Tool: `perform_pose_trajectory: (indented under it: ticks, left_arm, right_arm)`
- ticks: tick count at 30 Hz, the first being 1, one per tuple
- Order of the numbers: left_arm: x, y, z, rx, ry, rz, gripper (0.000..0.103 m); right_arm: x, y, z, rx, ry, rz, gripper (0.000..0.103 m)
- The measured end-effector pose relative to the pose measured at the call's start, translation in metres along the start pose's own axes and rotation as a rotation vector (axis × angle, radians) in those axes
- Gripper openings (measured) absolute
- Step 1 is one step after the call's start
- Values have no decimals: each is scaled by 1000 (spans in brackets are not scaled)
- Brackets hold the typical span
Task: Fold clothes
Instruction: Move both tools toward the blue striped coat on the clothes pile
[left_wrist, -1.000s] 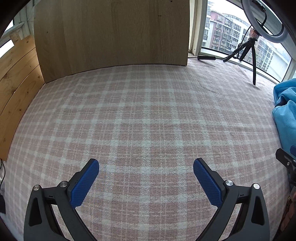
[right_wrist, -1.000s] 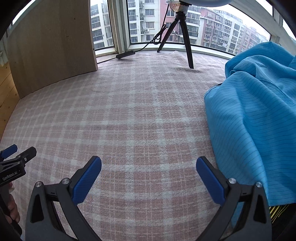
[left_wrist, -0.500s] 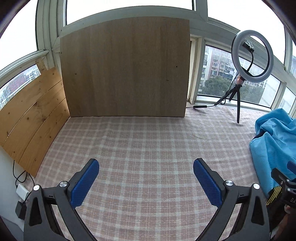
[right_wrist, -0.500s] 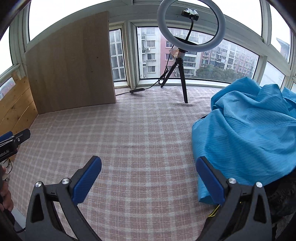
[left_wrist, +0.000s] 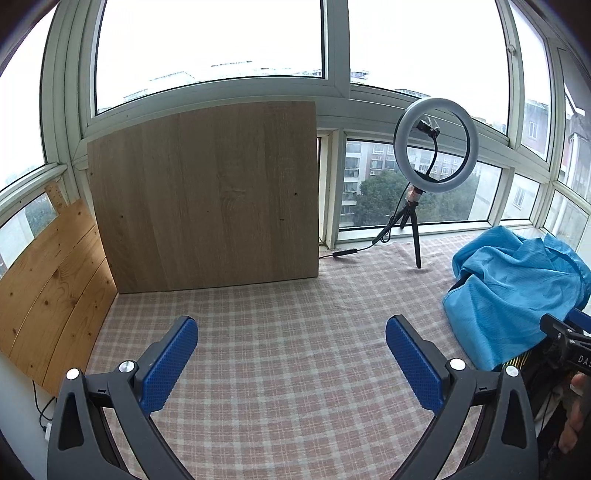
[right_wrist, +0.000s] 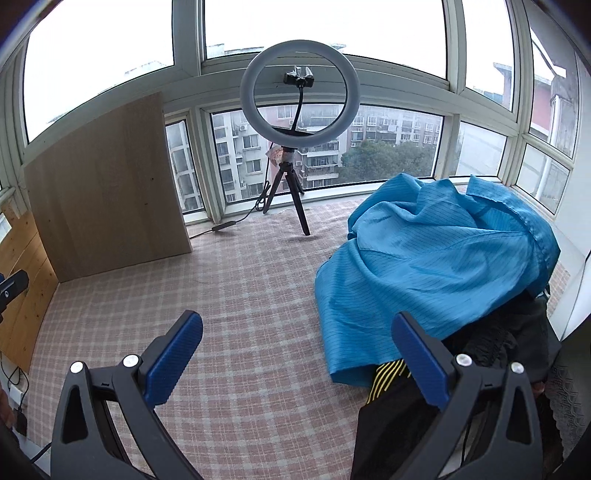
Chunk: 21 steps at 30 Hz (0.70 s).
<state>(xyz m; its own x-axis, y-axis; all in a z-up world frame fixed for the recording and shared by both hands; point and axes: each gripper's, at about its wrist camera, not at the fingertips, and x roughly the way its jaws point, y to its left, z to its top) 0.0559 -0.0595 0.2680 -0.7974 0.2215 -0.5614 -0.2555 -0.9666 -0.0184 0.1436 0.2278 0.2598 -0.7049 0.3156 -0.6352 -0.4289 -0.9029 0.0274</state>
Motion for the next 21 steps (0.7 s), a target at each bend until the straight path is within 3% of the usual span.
perform_pose_trajectory:
  ticks: [7, 12, 15, 18, 21]
  left_arm:
    - [15, -27, 4, 27, 23, -116, 102]
    - [25, -71, 3, 75, 47, -207, 102]
    - [28, -98, 6, 109, 46, -221, 102]
    - [32, -120, 11, 116, 43, -221, 102]
    - [41, -142, 19, 104, 49, -208, 102]
  right_arm:
    - [-25, -72, -12, 141, -8, -119, 103]
    - [-39, -139, -17, 242, -12, -236, 103]
    - [-32, -180, -17, 298, -20, -271, 103]
    - [-22, -217, 3, 297, -35, -257, 103]
    - [-3, -242, 39, 206, -41, -239, 103]
